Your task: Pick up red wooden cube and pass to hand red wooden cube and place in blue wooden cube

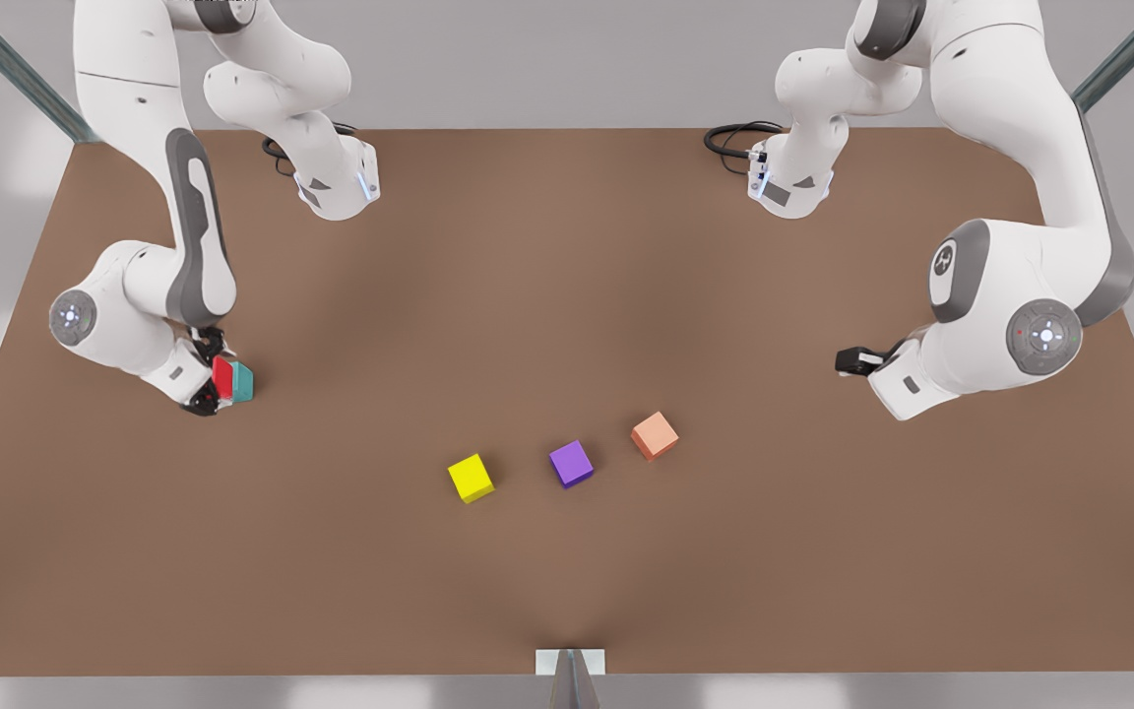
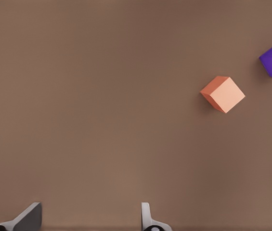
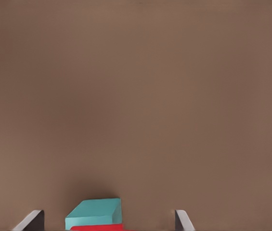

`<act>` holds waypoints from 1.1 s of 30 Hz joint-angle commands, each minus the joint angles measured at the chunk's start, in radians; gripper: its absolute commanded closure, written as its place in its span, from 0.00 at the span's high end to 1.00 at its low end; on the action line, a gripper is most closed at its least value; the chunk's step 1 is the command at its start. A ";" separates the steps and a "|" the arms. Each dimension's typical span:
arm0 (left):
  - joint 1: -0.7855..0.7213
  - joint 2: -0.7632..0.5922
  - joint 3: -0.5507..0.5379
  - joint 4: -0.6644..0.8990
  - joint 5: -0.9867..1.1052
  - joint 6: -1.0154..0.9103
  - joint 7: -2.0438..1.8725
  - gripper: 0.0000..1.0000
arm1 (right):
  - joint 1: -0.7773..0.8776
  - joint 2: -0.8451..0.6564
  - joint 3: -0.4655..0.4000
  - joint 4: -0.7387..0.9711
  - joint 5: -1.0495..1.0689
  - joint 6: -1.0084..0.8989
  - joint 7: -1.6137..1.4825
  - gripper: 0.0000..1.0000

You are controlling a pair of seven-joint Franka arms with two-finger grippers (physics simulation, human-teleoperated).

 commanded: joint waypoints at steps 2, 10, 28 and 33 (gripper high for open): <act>0.000 -0.001 0.000 0.000 0.001 0.000 -0.010 1.00 | 0.126 0.262 0.001 0.430 0.072 -0.564 1.445 1.00; 0.031 0.008 -0.001 0.027 -0.064 -0.037 0.000 1.00 | -0.144 0.043 0.386 0.765 -0.158 -0.929 2.143 1.00; 0.037 0.015 -0.003 0.048 -0.088 -0.075 0.009 1.00 | -0.159 -0.074 0.384 0.569 -0.155 -0.765 2.127 1.00; 0.037 0.015 -0.003 0.050 -0.088 -0.073 0.009 1.00 | -0.158 -0.068 0.375 0.570 -0.202 -0.734 1.966 1.00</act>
